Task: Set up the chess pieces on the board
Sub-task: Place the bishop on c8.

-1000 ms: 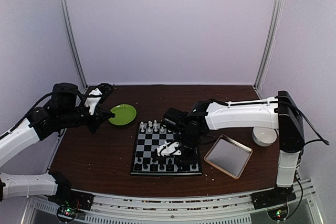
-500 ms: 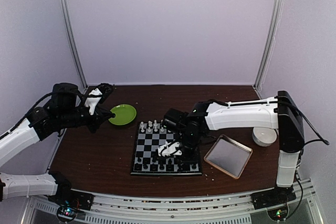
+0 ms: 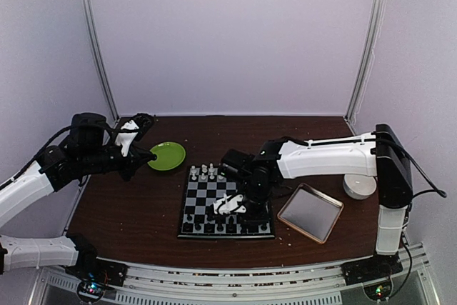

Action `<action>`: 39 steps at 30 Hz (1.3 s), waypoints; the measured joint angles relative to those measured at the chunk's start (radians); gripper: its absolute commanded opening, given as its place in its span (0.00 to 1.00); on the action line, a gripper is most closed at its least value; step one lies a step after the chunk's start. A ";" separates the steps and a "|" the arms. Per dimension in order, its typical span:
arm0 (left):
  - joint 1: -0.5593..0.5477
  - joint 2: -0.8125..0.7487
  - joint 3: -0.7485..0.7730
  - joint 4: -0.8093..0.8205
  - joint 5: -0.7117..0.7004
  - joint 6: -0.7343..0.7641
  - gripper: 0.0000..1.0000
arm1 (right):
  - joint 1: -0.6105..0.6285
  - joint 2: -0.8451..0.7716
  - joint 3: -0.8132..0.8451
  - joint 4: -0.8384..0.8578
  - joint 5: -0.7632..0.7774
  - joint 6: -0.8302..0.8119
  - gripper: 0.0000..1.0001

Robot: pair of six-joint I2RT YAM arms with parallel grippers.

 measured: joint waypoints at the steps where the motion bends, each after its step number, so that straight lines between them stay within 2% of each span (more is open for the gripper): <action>1: 0.000 0.000 0.000 0.000 0.000 0.000 0.00 | 0.000 0.000 0.000 0.001 0.001 0.000 0.08; 13: 0.000 0.000 0.000 0.000 0.000 0.000 0.00 | 0.000 0.006 0.008 0.021 0.034 0.023 0.09; 17: 0.000 0.000 0.000 0.000 0.000 0.000 0.00 | 0.000 0.006 0.008 0.021 0.037 0.024 0.18; 21: 0.000 0.000 0.000 0.000 0.011 0.000 0.00 | 0.000 0.005 0.009 0.013 0.030 0.017 0.42; 25: -0.006 0.031 0.001 0.003 0.064 -0.010 0.01 | -0.008 -0.020 0.013 -0.018 0.008 0.010 0.51; 29: -0.065 0.124 0.039 -0.013 0.082 -0.022 0.00 | -0.032 -0.105 0.041 -0.050 -0.040 -0.003 0.54; 33: -0.153 0.269 0.169 -0.074 0.087 -0.030 0.00 | -0.103 -0.240 0.033 -0.056 -0.090 -0.010 0.54; 39: -0.268 0.564 0.427 -0.192 0.077 -0.032 0.00 | -0.294 -0.463 -0.131 -0.027 -0.145 -0.012 0.54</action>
